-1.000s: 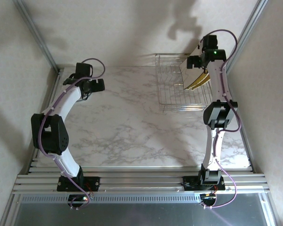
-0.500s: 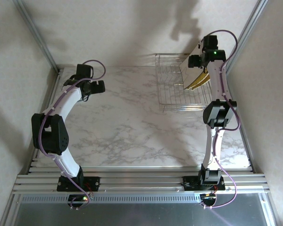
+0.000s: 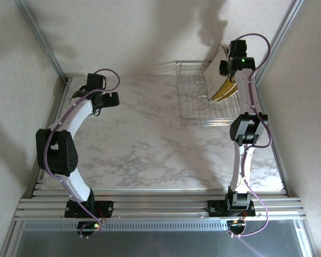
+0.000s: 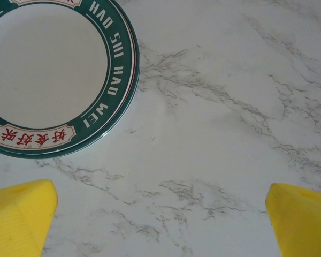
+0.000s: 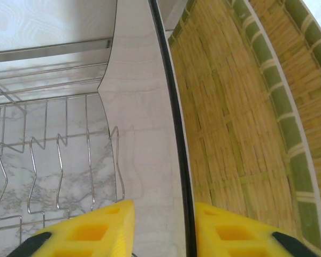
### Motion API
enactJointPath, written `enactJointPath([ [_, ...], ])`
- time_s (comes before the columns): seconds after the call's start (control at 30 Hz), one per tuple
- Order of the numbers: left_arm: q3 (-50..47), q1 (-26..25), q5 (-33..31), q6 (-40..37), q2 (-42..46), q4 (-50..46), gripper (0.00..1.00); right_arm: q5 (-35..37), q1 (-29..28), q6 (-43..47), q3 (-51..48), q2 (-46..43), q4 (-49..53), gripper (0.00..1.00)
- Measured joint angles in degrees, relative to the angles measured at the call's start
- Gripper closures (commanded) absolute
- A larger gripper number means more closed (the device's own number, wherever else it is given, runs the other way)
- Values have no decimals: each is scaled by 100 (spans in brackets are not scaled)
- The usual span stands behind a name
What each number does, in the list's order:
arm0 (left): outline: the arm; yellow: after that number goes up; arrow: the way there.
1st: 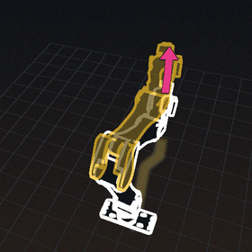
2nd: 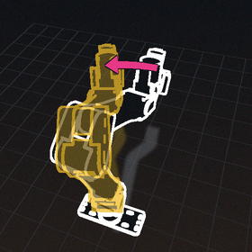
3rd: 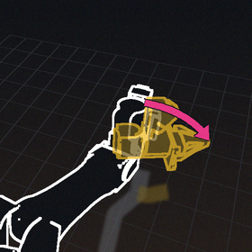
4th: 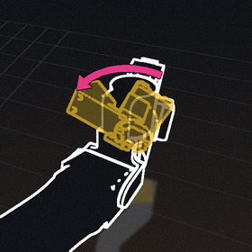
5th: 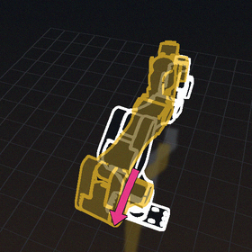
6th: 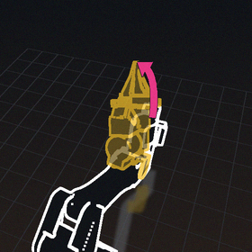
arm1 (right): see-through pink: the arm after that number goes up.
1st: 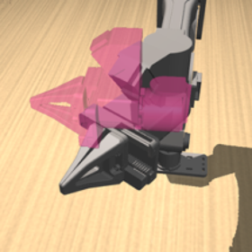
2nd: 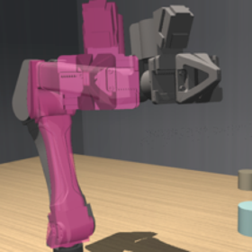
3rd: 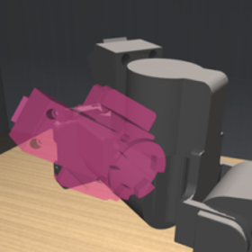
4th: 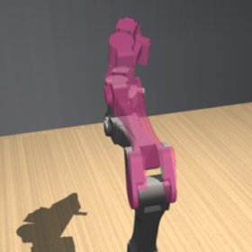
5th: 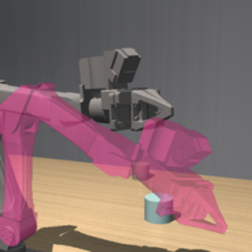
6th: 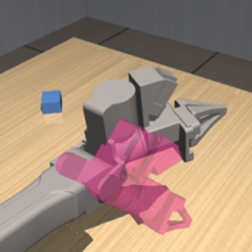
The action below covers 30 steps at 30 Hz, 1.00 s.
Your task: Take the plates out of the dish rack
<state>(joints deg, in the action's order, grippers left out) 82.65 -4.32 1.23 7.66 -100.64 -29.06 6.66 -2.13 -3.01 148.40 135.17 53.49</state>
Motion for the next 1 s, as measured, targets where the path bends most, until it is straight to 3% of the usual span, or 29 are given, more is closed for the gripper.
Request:
enactJointPath([
  [0.3, -7, 0, 0, 0, 0, 2, 0, 85, -55, 7, -20, 0, -90, 100],
  [1.0, -7, 0, 2, 0, -96, 2, 0, 343, -208, 46, -278, -385, 131, 100],
])
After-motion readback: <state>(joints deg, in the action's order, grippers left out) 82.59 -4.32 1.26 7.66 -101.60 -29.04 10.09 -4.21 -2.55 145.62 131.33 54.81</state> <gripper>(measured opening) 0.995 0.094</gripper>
